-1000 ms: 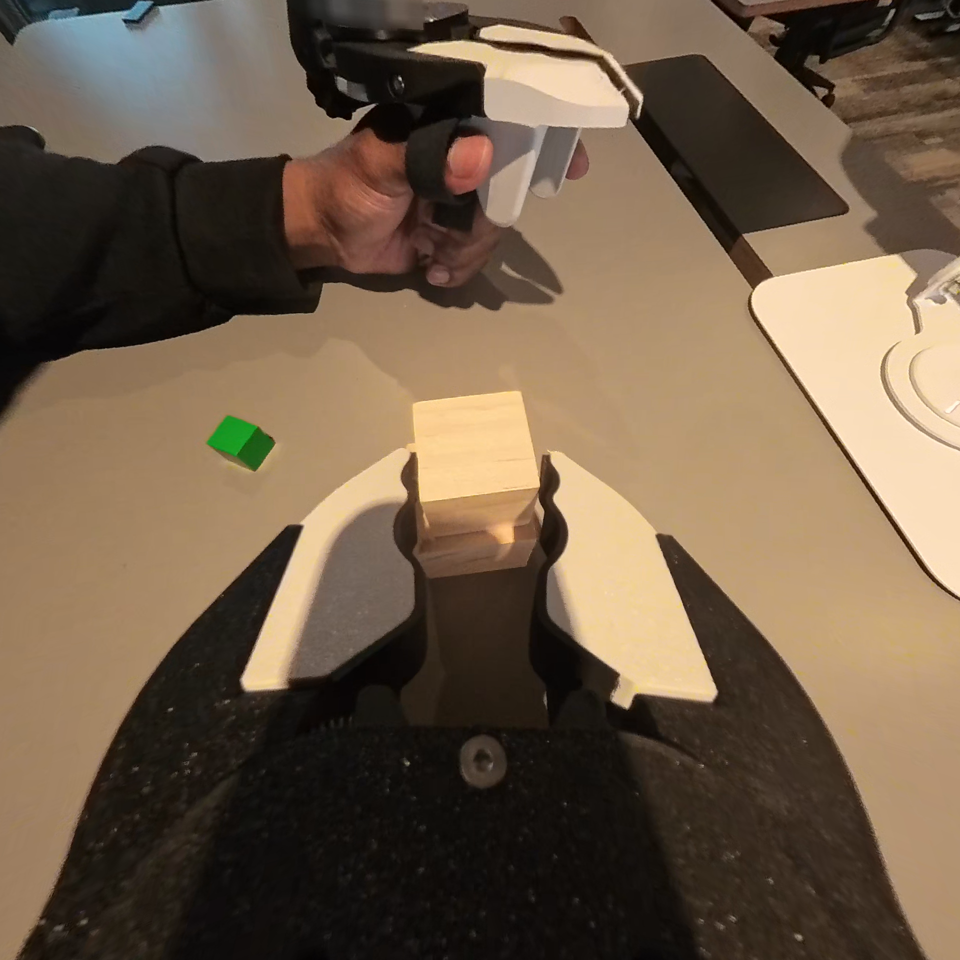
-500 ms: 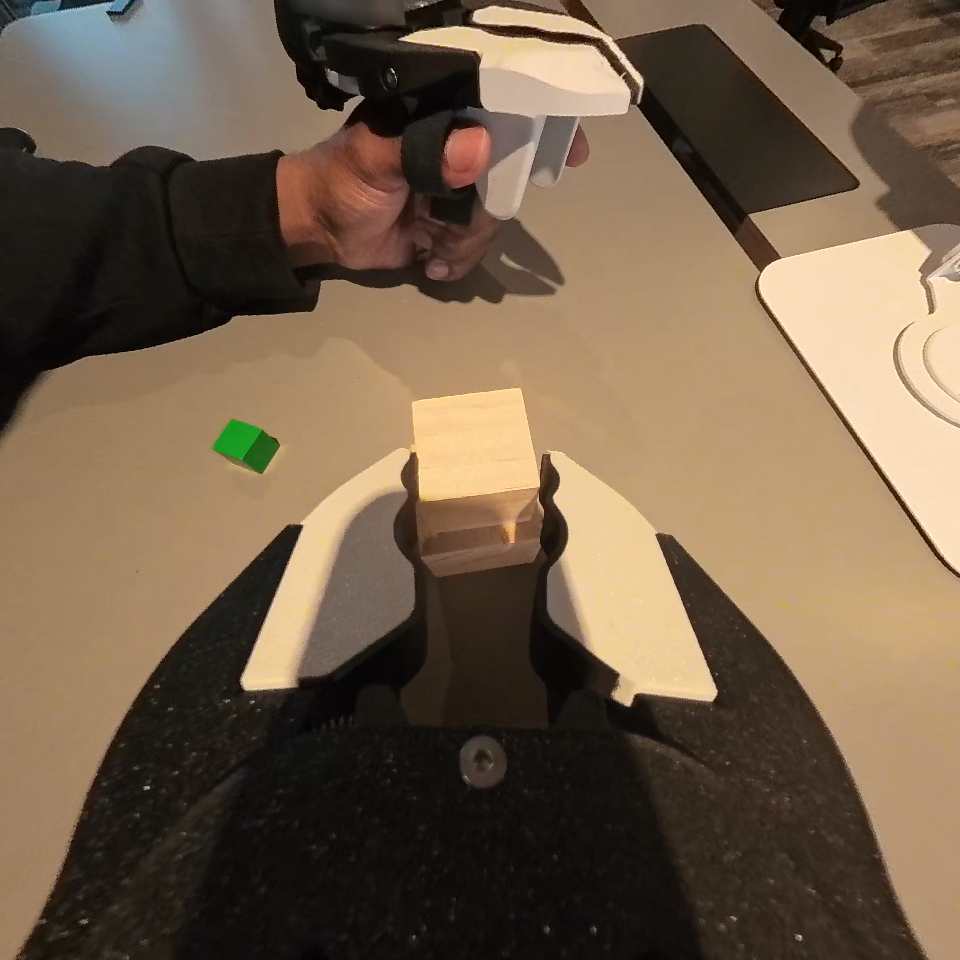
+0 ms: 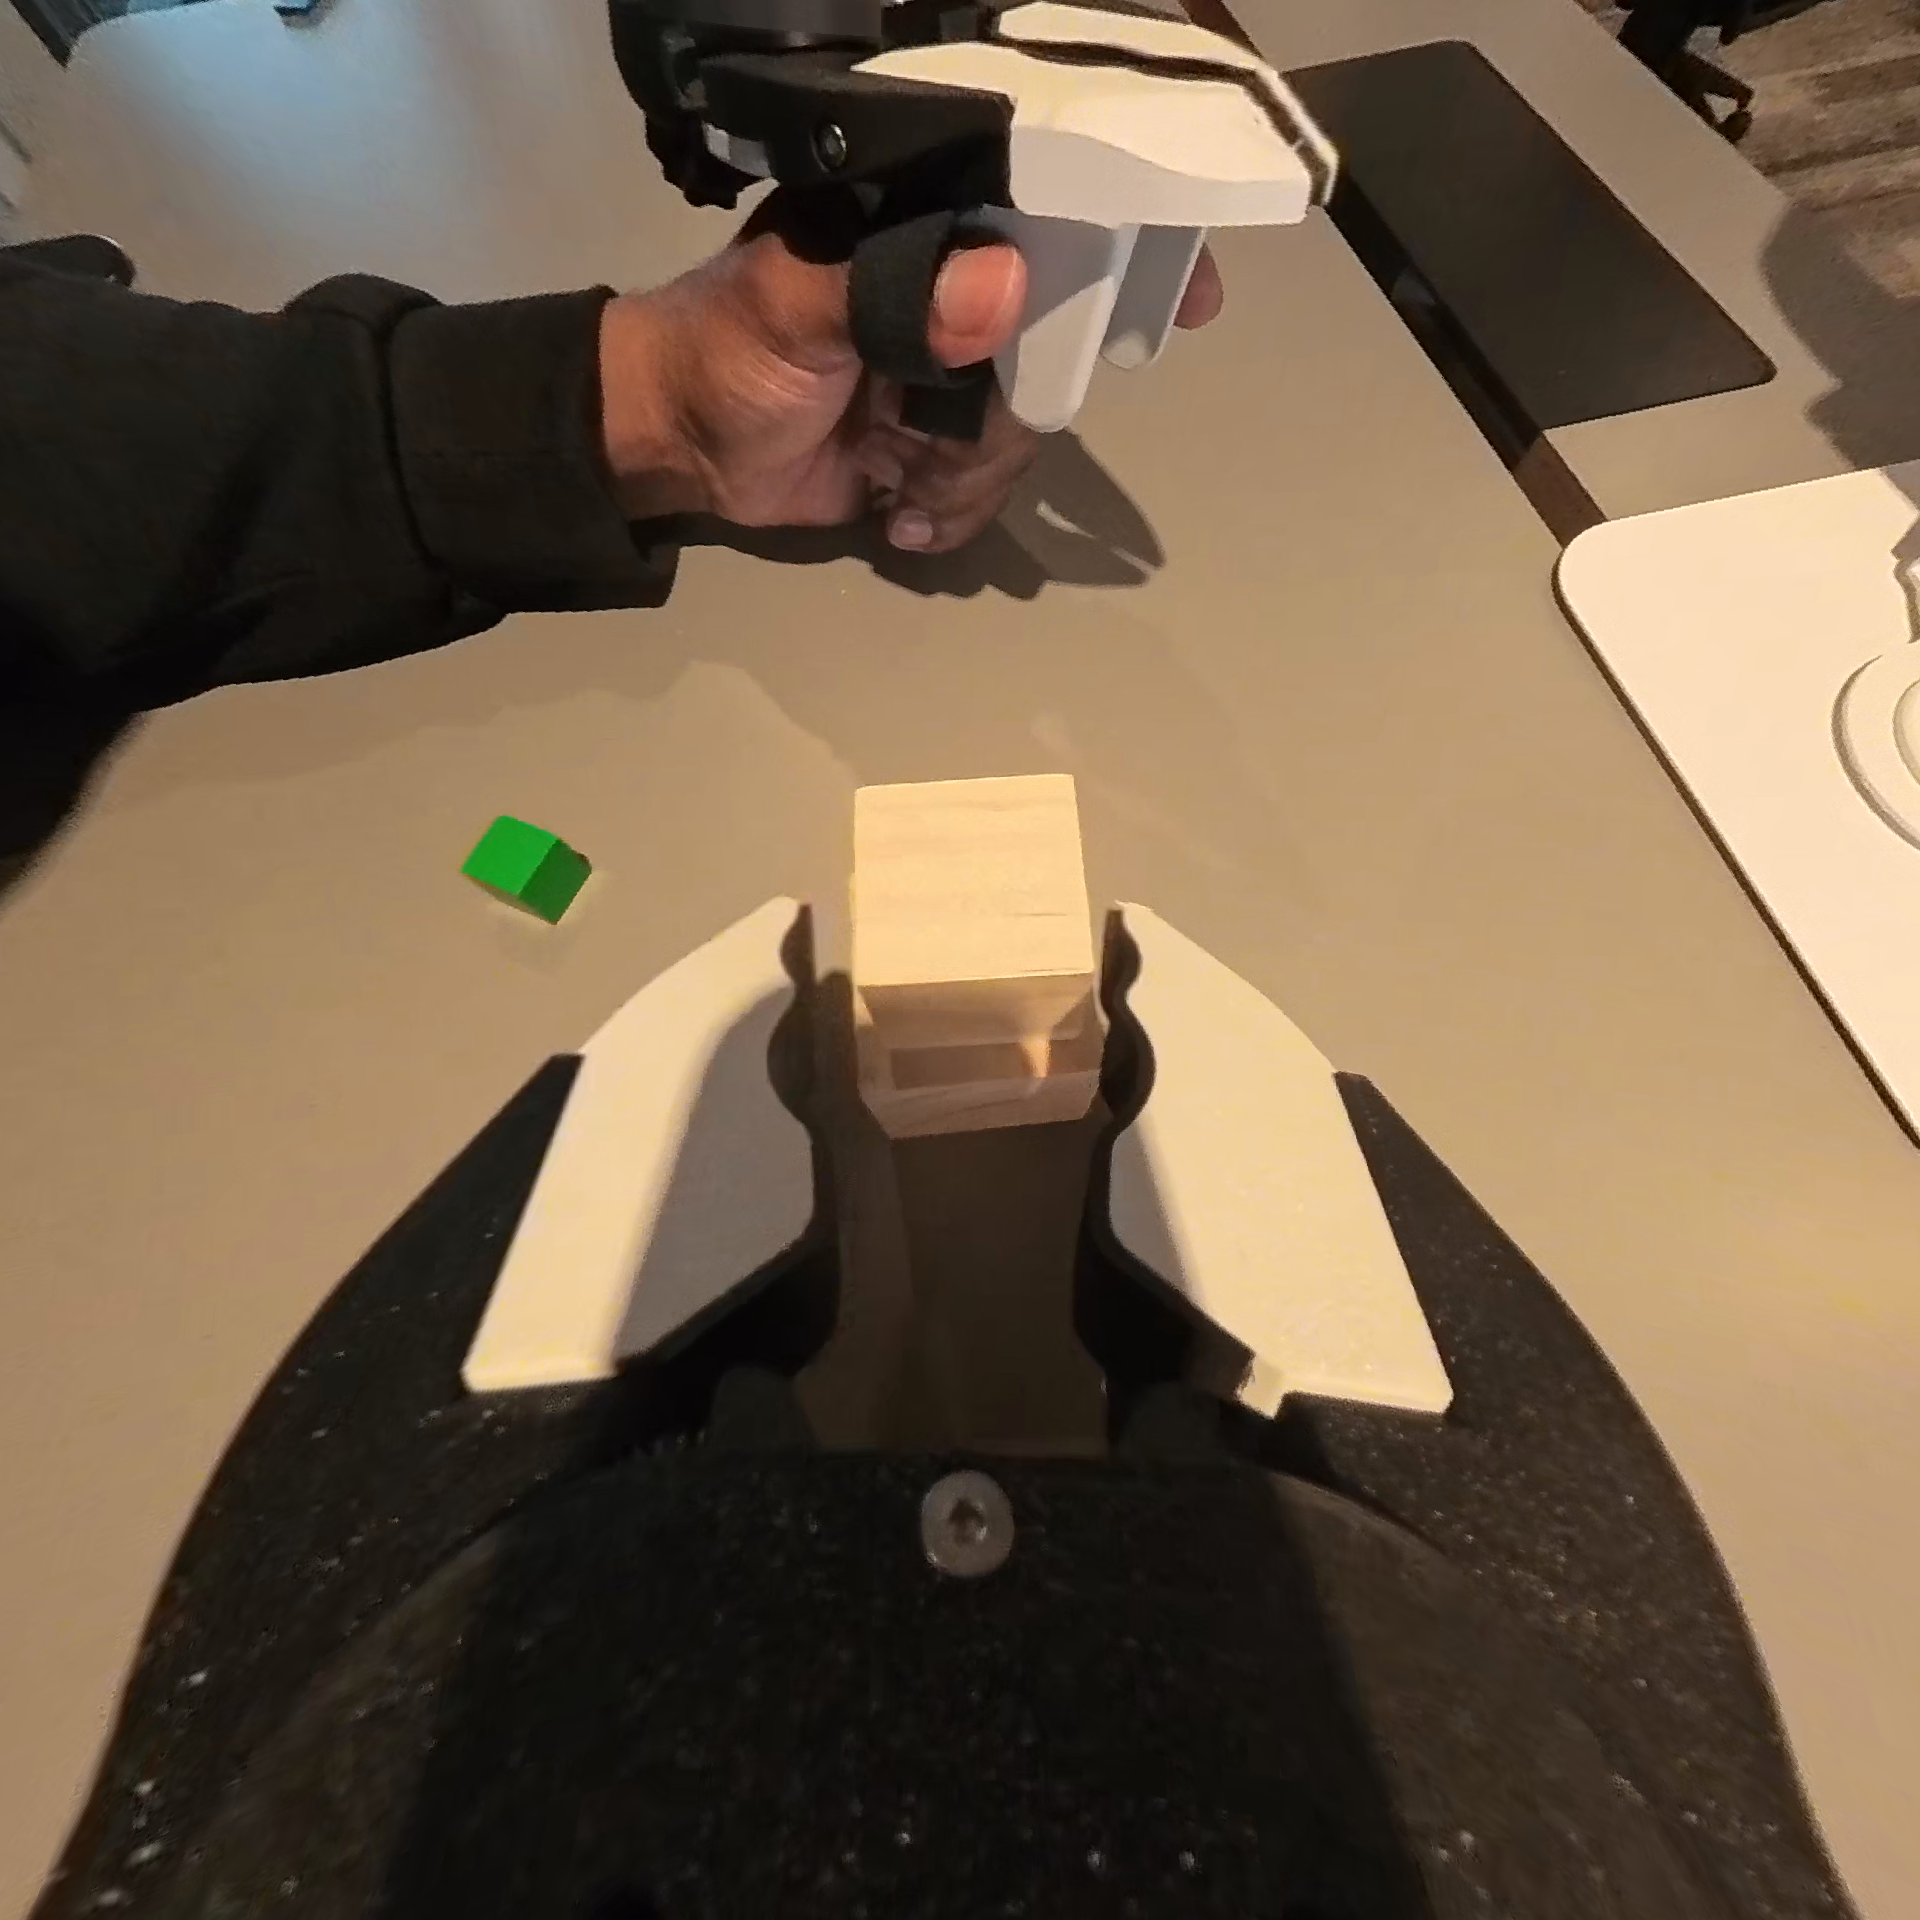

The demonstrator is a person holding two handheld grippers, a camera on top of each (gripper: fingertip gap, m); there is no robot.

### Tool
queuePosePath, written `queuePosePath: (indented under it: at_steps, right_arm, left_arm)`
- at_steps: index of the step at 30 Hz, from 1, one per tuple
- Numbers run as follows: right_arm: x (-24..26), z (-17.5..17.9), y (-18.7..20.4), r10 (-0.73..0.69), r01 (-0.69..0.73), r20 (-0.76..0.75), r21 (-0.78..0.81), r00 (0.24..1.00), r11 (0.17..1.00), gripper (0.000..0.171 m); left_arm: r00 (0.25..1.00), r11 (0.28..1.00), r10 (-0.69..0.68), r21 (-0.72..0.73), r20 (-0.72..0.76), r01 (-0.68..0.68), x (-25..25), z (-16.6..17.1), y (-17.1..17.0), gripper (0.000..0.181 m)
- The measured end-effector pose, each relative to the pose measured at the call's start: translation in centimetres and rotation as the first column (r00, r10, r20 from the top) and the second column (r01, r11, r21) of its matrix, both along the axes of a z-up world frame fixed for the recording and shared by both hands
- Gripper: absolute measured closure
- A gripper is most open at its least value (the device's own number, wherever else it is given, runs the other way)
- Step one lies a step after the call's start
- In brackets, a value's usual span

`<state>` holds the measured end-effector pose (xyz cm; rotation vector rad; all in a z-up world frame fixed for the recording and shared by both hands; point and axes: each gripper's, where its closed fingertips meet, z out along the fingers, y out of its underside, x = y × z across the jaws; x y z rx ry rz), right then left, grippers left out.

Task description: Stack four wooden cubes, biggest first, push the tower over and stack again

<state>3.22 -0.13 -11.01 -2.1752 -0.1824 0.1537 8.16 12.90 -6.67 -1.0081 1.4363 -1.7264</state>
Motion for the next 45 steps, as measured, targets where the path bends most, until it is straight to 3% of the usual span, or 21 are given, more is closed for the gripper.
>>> queuePosePath:
  at_steps: [7, 10, 14, 16, 19, 25, 28, 31, 36, 40, 45]
  right_arm:
    - [-0.1, 0.7, -1.5, 0.092, -0.092, -0.038, 0.014, 0.995, 0.996, 0.093]
    - [2.4, 0.5, -2.2, 0.064, -0.060, -0.044, 0.087, 0.997, 0.994, 0.097]
    - [6.3, -2.1, -3.0, -0.004, 0.035, -0.174, 0.177, 0.985, 0.984, 0.105]
    - [6.6, -1.1, -3.1, 0.036, 0.030, -0.277, 0.232, 0.960, 0.972, 0.108]
    - [6.5, -0.7, -3.2, 0.067, 0.016, -0.309, 0.258, 0.949, 0.966, 0.108]
    - [5.8, -0.9, -3.3, 0.117, -0.043, -0.295, 0.247, 0.948, 0.968, 0.107]
    - [5.6, -0.6, -3.5, 0.130, -0.054, -0.272, 0.271, 0.953, 0.961, 0.106]
    - [5.1, -0.1, -4.3, 0.118, -0.054, -0.206, 0.293, 0.972, 0.955, 0.106]
    - [2.5, 2.1, -8.0, 0.075, -0.004, -0.196, 0.342, 0.978, 0.940, 0.108]
    - [0.6, -0.6, -12.1, -0.048, 0.068, -0.097, 0.213, 0.994, 0.975, 0.109]
    - [-1.1, -2.1, -15.5, -0.118, 0.129, -0.071, 0.179, 0.990, 0.975, 0.117]
  left_arm:
    - [1.000, 1.000, -0.001, 0.000, -0.001, 0.001, 0.0, 0.0, 0.0, 0.177]
    - [1.000, 1.000, -0.001, -0.002, 0.002, 0.001, 0.0, 0.0, 0.0, 0.178]
    - [1.000, 1.000, -0.002, -0.003, 0.007, 0.002, -0.1, 0.1, 0.0, 0.178]
    - [1.000, 1.000, -0.002, 0.001, 0.012, 0.002, -0.1, 0.1, 0.0, 0.178]
    - [1.000, 1.000, -0.004, 0.000, 0.020, 0.004, -0.2, 0.2, 0.0, 0.178]
    - [0.993, 0.999, -0.040, -0.022, 0.107, 0.043, -1.1, 1.1, -0.1, 0.178]
    - [0.982, 0.996, 0.026, -0.084, 0.186, -0.011, -1.7, 2.0, 1.3, 0.181]
    - [0.982, 0.999, 0.020, -0.047, 0.190, -0.011, -1.8, 1.9, 0.9, 0.181]
    - [0.983, 0.999, 0.018, -0.047, 0.182, -0.010, -1.7, 1.8, 0.9, 0.181]
    - [0.982, 0.999, 0.017, -0.033, 0.187, -0.012, -1.8, 1.8, 0.7, 0.181]
    - [0.981, 1.000, 0.016, -0.027, 0.194, -0.012, -1.9, 1.8, 0.6, 0.181]
